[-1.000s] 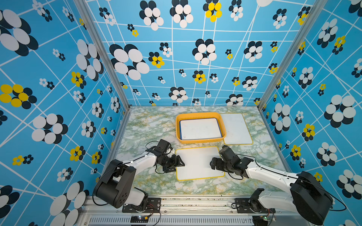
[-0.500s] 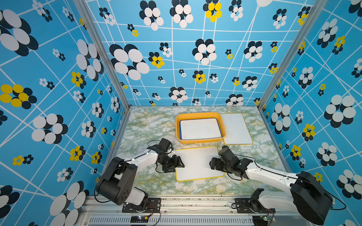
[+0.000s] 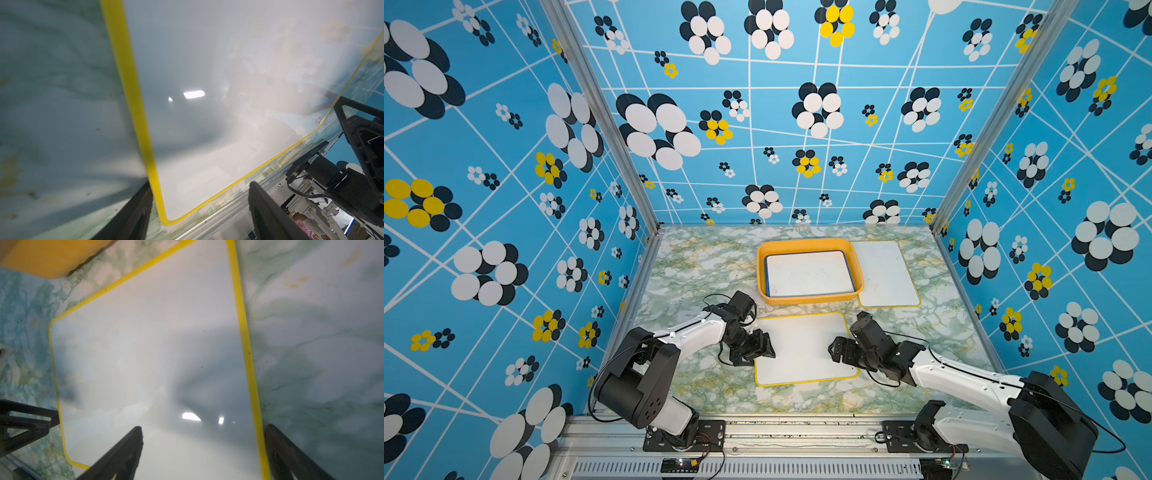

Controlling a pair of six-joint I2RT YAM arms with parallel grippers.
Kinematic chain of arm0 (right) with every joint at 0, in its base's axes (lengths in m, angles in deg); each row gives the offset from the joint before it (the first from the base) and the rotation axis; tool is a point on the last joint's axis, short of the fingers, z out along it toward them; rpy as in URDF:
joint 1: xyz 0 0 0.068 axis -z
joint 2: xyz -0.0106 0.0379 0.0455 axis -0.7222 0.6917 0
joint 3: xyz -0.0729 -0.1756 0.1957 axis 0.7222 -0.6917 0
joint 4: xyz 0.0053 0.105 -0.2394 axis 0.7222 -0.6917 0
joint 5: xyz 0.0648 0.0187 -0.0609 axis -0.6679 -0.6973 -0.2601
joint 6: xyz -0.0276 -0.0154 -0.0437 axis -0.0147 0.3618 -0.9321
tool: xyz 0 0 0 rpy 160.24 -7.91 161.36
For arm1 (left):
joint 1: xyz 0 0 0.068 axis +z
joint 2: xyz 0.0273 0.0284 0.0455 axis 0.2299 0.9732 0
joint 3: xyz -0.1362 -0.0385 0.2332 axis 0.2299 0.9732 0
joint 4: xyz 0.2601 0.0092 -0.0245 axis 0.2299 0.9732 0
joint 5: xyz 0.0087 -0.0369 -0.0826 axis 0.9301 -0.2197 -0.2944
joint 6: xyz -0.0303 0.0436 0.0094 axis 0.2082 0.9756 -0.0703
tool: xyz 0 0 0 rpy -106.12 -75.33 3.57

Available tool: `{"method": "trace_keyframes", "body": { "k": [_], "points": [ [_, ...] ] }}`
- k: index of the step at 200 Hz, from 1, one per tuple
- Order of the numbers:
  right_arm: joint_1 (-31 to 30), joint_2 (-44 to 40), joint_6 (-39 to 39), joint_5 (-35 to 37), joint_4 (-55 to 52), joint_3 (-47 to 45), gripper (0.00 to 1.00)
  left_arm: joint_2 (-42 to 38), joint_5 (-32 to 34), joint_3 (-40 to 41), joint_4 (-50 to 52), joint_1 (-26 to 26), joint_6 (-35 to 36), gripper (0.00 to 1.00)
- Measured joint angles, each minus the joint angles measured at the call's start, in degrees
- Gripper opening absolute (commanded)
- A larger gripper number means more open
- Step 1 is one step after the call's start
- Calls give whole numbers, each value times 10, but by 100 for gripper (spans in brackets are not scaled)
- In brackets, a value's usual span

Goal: Put the whiteboard into the storage box
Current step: Pick up the whiteboard at the center of the board.

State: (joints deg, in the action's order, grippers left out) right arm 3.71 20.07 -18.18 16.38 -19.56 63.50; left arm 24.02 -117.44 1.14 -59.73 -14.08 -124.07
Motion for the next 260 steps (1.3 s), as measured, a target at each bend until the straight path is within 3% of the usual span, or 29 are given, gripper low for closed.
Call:
{"method": "trace_keyframes", "body": {
  "k": [102, 169, 260],
  "points": [
    [-1, -4, 17, -7, 41, -16, 93, -97, -49, 67, -53, 62, -28, 72],
    [-6, -18, 17, -20, 33, -20, 93, -163, -82, 66, -7, 84, -8, 72],
    [-9, -8, 14, -34, 35, -15, 94, -199, -130, 52, 53, 93, 17, 60]
  ]
}}
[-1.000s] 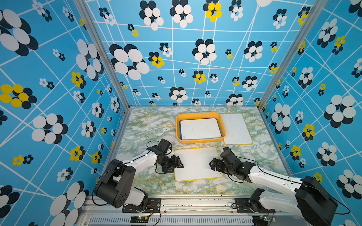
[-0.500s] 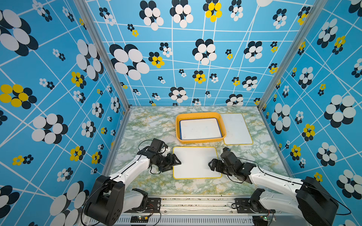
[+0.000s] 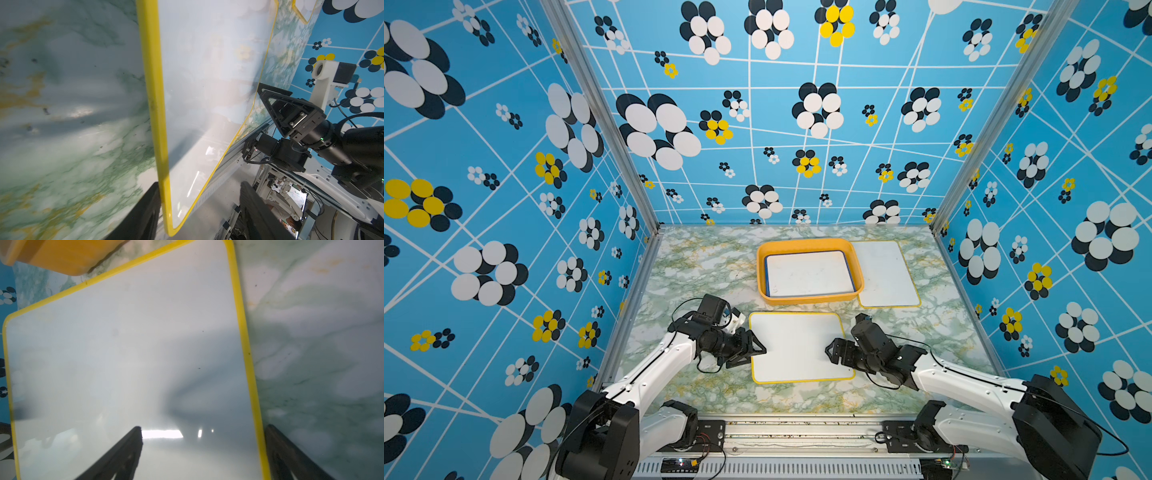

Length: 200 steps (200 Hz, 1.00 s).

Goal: Put the whiteboard into the storage box
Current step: Pick up the whiteboard at the center of the board.

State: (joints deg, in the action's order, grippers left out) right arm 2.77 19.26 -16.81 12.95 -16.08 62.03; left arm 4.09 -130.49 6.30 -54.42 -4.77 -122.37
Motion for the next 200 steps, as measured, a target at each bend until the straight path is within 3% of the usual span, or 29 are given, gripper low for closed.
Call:
{"method": "trace_keyframes", "body": {
  "k": [63, 140, 200],
  "points": [
    [-15, 16, 0, -76, 27, 3, 94, -14, -56, -6, 3, 9, 12, 56],
    [-15, 20, 0, -96, 32, 3, 94, -20, -66, -28, 49, 35, 40, 56],
    [-15, 27, -1, -100, 31, 8, 94, -19, -71, -40, 75, 38, 49, 49]
  ]
}}
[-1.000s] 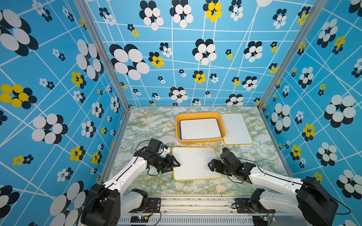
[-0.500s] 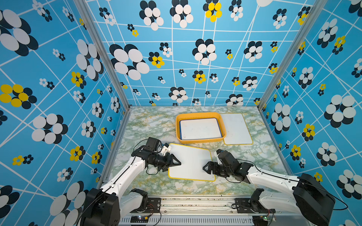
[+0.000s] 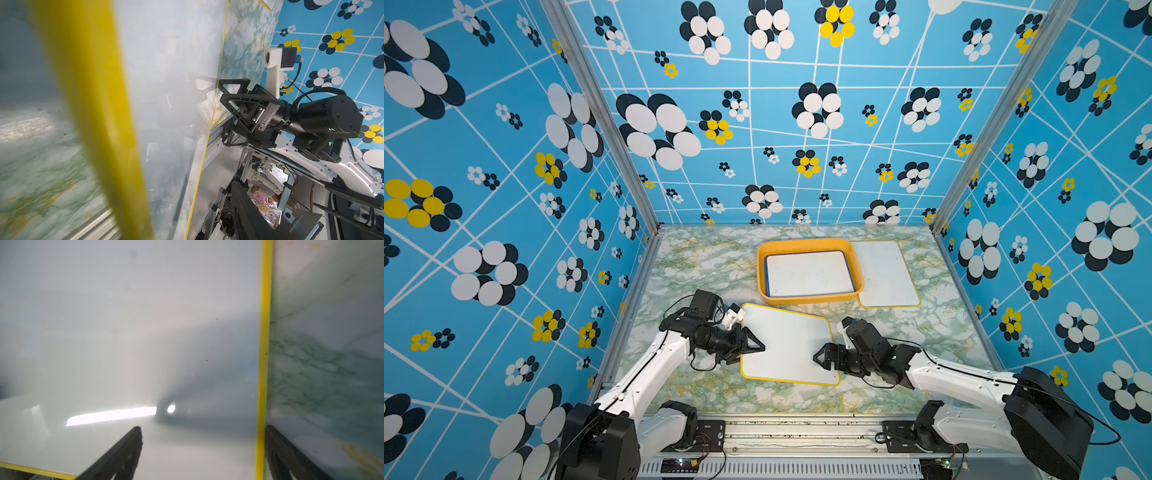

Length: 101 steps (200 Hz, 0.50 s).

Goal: Put the whiteboard into the storage box
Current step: Pick up the whiteboard at the center of the board.

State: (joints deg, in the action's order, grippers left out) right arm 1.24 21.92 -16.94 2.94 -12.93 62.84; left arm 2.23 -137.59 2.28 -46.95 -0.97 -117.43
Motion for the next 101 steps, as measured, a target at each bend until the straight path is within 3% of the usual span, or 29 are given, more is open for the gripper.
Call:
{"method": "trace_keyframes", "body": {
  "k": [59, 64, 101],
  "points": [
    [0, 8, -3, -4, 0, 6, 95, 9, 0, -17, 26, 4, 6, 44],
    [0, 9, -5, -4, 0, 6, 95, 9, 0, -17, 28, 4, 6, 40],
    [0, 9, -12, -6, 0, 7, 94, 10, -1, -25, 43, 8, 7, 31]
  ]
}}
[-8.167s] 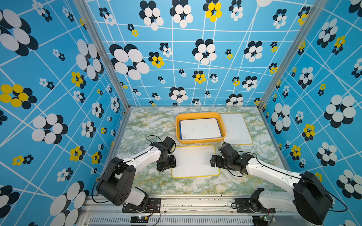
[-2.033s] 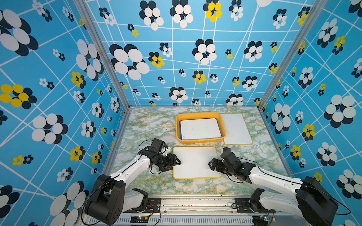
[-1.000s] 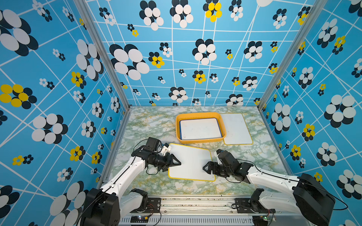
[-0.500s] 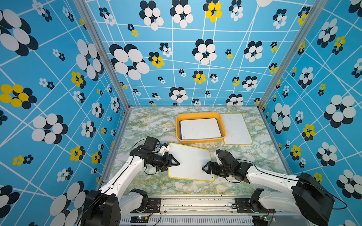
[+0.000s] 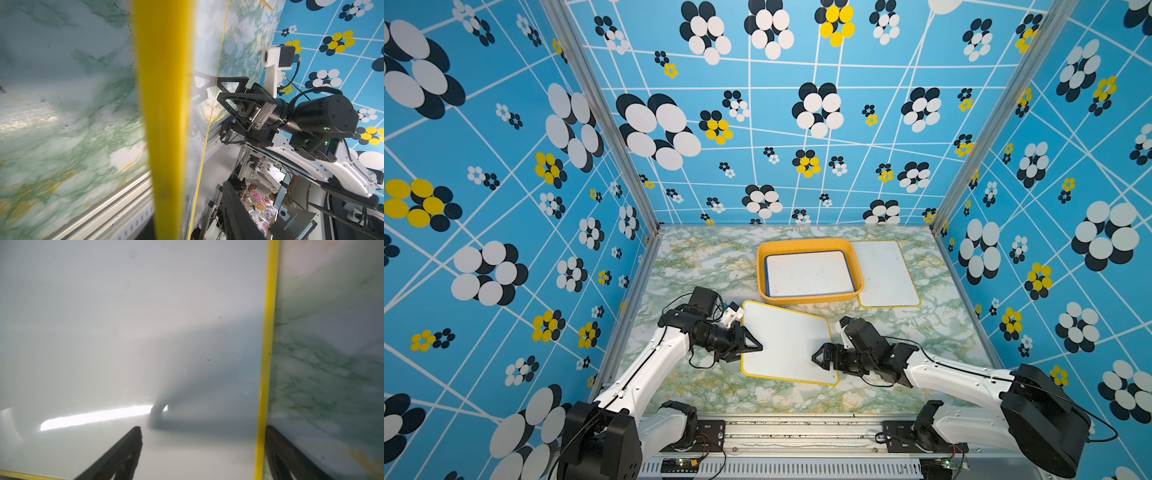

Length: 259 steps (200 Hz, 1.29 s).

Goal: Put the whiteboard into the storage box
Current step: Pick up the whiteboard at the center of the board.

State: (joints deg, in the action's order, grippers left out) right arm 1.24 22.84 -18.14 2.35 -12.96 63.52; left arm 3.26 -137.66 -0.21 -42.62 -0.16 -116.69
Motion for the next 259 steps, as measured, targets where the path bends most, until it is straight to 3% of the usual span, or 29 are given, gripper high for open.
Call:
{"method": "trace_keyframes", "body": {
  "k": [79, 160, 208, 259],
  "points": [
    [0, 1, -8, -2, -1, 1, 95, 18, 7, -3, 8, 7, 0, 15],
    [4, 11, -13, -6, -2, 9, 95, 17, -30, -10, -10, 13, 36, 0],
    [9, 6, -17, -7, -26, 15, 96, 16, -39, -6, -19, 16, 45, 0],
    [22, -58, -52, 17, -124, 35, 97, -7, -27, -9, 1, 23, 45, 0]
  ]
}}
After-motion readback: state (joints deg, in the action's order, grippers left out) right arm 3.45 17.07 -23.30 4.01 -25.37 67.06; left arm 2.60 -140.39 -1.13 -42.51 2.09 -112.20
